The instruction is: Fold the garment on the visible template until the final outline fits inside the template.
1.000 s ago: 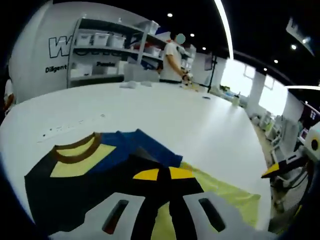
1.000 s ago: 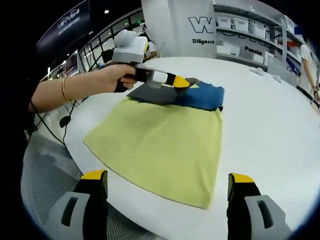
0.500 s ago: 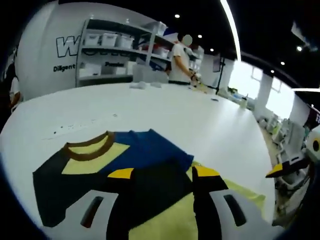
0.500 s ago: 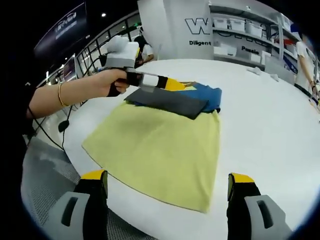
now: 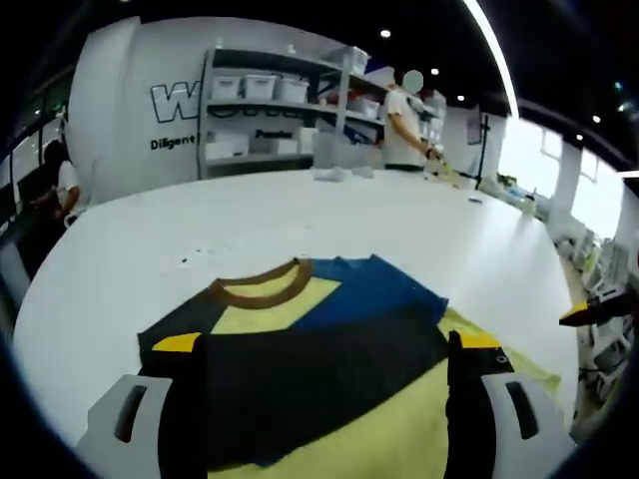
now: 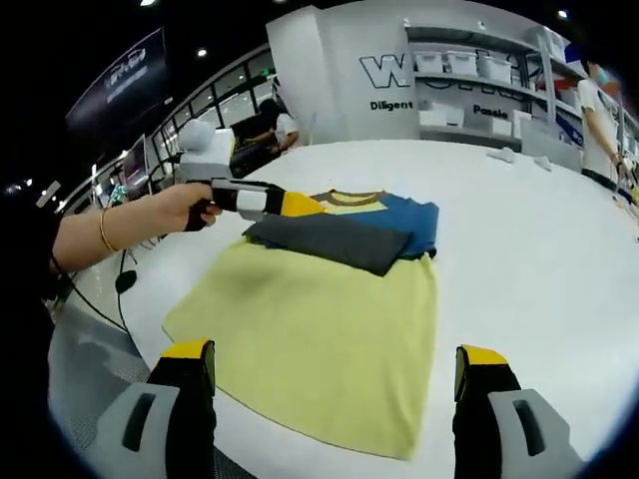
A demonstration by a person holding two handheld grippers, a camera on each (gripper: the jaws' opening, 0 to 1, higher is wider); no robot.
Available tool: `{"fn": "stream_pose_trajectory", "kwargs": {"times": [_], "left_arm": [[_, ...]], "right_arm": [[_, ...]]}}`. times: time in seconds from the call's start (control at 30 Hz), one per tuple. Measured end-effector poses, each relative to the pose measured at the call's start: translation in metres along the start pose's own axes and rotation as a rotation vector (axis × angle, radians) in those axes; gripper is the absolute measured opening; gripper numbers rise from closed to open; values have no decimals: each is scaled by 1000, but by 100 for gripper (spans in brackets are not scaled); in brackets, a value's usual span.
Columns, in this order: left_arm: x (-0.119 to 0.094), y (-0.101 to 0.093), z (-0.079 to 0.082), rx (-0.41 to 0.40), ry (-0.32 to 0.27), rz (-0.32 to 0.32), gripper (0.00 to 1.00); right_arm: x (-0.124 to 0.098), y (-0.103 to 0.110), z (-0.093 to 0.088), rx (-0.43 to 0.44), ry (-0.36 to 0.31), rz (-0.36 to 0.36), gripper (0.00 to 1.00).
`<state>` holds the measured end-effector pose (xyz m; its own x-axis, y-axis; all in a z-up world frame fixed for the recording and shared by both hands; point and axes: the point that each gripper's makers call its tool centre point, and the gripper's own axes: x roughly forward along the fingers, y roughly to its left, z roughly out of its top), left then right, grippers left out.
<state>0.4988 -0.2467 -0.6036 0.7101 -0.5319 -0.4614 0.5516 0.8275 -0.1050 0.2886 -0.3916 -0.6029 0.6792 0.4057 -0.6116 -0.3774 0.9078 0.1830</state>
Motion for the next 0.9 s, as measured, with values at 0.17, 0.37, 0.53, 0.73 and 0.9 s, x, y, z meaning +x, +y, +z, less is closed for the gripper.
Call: {"fn": "stream_pose_trajectory", "kwargs": {"times": [0.17, 0.37, 0.53, 0.73, 0.9], "left_arm": [[-11, 21, -7, -4, 18, 44, 95], [-25, 57, -18, -87, 30, 99, 85], [-36, 82, -33, -77, 58, 142, 76], [-46, 101, -45, -102, 42, 180, 60], [-49, 105, -61, -82, 83, 183, 48]], "right_arm": [[6, 5, -2, -3, 6, 8, 99], [9, 10, -10, 6, 17, 18, 99], [11, 11, -15, 9, 32, 23, 99], [12, 12, -16, 5, 37, 25, 99], [13, 14, -17, 1, 41, 27, 99]]}}
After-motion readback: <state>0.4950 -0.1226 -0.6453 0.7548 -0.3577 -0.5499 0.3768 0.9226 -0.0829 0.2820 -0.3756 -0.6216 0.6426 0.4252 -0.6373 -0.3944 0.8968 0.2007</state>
